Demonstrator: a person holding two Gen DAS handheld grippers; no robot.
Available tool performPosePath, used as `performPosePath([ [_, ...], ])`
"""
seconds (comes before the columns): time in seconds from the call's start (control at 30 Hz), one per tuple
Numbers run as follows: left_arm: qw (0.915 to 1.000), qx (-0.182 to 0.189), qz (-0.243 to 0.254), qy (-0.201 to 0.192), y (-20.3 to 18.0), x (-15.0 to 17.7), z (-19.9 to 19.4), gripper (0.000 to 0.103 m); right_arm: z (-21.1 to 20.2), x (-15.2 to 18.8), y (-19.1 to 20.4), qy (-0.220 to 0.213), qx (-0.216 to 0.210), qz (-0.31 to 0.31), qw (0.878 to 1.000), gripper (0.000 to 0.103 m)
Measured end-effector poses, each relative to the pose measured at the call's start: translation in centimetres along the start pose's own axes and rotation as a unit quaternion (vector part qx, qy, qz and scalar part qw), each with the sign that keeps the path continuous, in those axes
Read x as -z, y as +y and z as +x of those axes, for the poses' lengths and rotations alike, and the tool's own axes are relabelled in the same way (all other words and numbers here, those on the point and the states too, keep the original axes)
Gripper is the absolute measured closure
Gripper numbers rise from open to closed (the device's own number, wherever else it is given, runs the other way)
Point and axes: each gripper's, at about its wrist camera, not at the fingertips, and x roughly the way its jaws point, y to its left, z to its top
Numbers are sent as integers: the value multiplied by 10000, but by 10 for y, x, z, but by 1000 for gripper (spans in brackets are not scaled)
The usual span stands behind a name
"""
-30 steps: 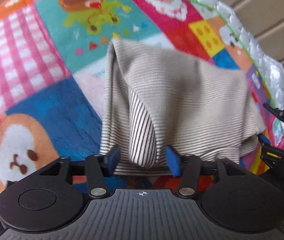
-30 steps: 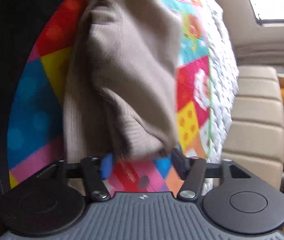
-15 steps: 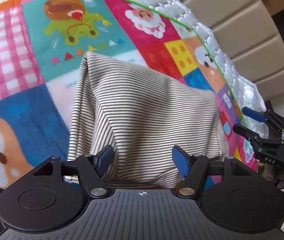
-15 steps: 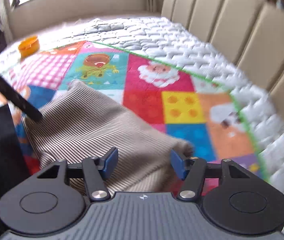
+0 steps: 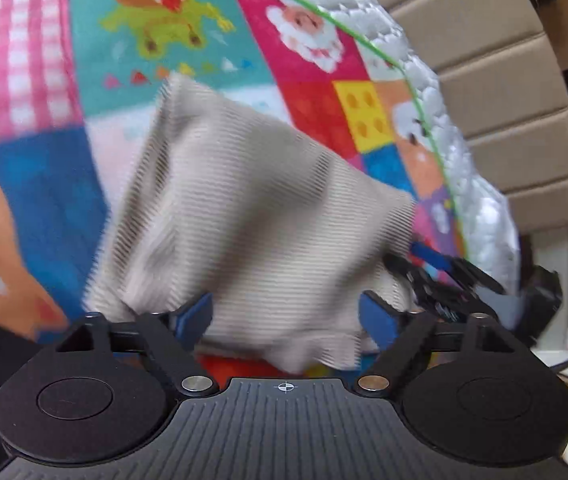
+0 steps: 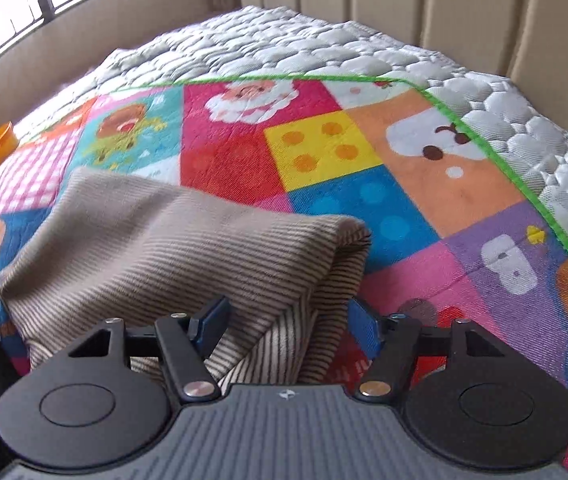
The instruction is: Fold clothes
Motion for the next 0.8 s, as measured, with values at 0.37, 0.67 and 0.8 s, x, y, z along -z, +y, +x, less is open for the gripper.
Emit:
performPosePath([
  [0.37,9957,-229,-902,-36,10,20,60,26,-14,-1,-9,-354,73,160,9992,31],
  [0.67,9954,-733,-71,-612,1,-37,56,41,-5,-2,-11,-303,196,198,9992,30],
  [0.8,9901,-946,203,-1019,1,-78,55,41,-6,-6,-10,-537,309,190,9979,30],
])
